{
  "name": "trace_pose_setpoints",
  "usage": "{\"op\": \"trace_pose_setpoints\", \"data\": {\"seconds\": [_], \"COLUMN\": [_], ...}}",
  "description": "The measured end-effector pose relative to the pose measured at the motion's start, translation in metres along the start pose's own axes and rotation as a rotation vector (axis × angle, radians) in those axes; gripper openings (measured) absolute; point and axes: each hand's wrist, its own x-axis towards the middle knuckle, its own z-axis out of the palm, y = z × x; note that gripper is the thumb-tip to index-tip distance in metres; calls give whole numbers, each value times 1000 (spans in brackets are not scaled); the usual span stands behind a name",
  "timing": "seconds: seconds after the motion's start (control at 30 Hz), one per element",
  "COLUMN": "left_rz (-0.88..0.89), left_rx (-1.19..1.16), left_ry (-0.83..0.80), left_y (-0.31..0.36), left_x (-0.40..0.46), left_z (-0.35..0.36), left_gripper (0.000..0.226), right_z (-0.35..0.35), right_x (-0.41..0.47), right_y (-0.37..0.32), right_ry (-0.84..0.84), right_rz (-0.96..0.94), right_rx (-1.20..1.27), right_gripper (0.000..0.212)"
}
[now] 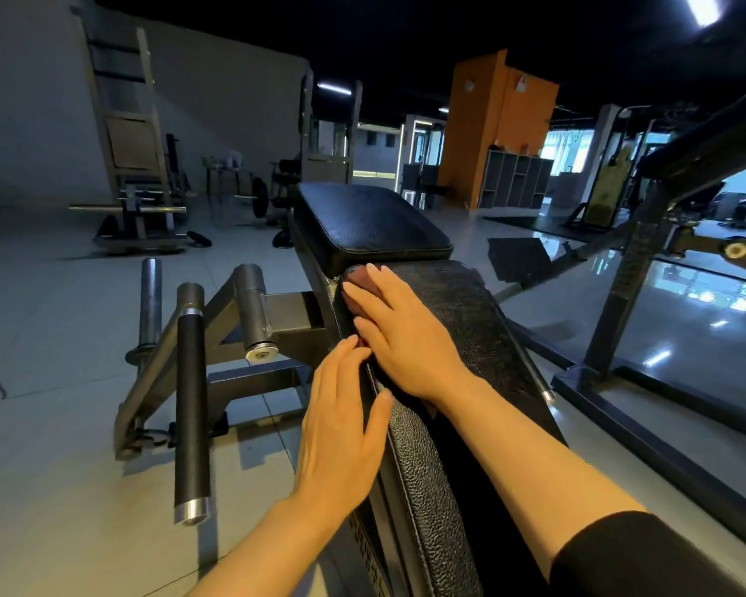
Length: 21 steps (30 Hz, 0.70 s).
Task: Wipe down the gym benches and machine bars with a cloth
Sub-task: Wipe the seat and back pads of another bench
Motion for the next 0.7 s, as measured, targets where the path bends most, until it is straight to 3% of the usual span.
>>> {"op": "trace_pose_setpoints", "data": {"seconds": [0.2, 0.3, 0.37, 0.47, 0.63, 0.7], "left_rz": [51, 41, 8, -31, 15, 9], "left_rx": [69, 50, 23, 32, 29, 4], "left_ry": [-103, -81, -38, -40, -136, -135], "left_y": [3, 9, 11, 16, 28, 31], "left_x": [-9, -15, -22, -39, -65, -74], "left_z": [-8, -4, -1, 4, 5, 6], "left_gripper": [57, 54, 48, 52, 57, 57], "right_z": [-14, -3, 0, -8, -22, -16], "right_x": [-15, -27, -48, -73, -102, -104], "right_y": [42, 3, -15, 12, 65, 47], "right_ry": [117, 126, 48, 3, 124, 123], "right_rz": [435, 227, 110, 105, 586, 587], "right_rx": [-58, -60, -11, -57, -27, -42], "right_gripper": [47, 46, 53, 55, 48, 50]}}
